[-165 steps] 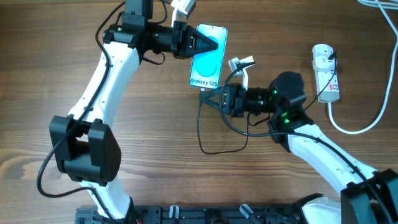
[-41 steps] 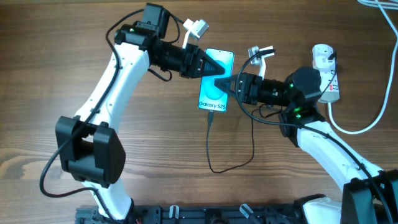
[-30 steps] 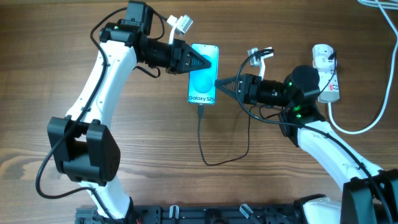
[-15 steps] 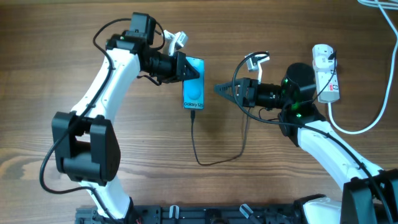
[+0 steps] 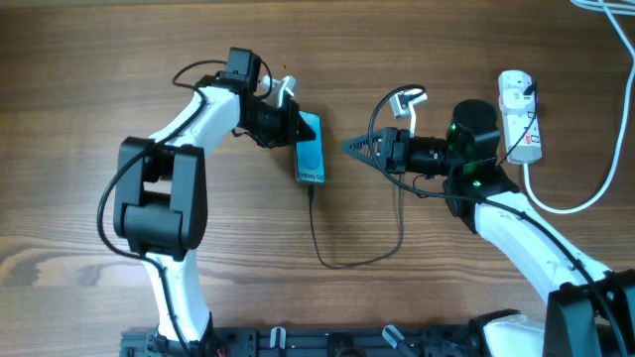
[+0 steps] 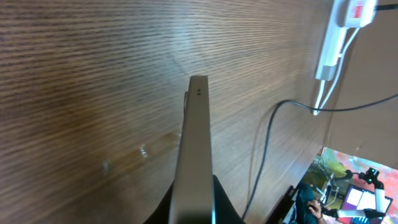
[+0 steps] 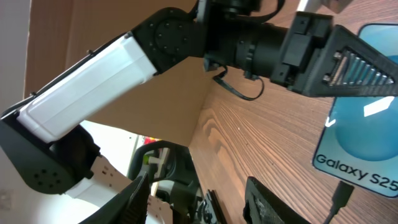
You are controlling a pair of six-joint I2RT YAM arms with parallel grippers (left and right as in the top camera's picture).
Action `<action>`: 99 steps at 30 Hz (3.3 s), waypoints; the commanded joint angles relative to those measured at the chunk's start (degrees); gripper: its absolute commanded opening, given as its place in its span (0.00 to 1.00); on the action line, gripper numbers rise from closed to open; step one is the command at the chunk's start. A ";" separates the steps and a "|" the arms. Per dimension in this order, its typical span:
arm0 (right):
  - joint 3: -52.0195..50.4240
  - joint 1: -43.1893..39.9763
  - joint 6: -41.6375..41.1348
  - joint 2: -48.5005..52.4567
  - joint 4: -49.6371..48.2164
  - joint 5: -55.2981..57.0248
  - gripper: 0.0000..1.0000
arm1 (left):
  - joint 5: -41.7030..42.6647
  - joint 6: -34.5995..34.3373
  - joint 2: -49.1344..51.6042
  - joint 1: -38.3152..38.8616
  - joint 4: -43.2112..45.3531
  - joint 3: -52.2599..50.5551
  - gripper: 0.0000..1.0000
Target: Plug charger to phone and switch on socket
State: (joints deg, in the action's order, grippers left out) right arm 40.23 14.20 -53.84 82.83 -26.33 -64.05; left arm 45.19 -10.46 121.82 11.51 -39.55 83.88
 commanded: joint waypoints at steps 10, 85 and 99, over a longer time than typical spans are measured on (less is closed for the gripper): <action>1.16 0.09 1.36 -0.09 0.04 -0.35 0.50 | 0.33 -0.52 7.61 0.00 2.08 -0.31 0.10; 1.40 0.09 18.36 -5.42 22.47 11.45 0.74 | -30.08 -5.01 -31.34 -7.08 -11.76 2.89 0.82; 30.32 -0.07 32.92 -13.84 78.05 52.54 1.00 | -30.08 -5.01 -38.95 -7.08 -12.61 2.86 1.00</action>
State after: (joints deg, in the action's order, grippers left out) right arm 62.81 14.20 -24.16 69.80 46.24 -27.27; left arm 15.66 -15.59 83.31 4.43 -52.31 86.74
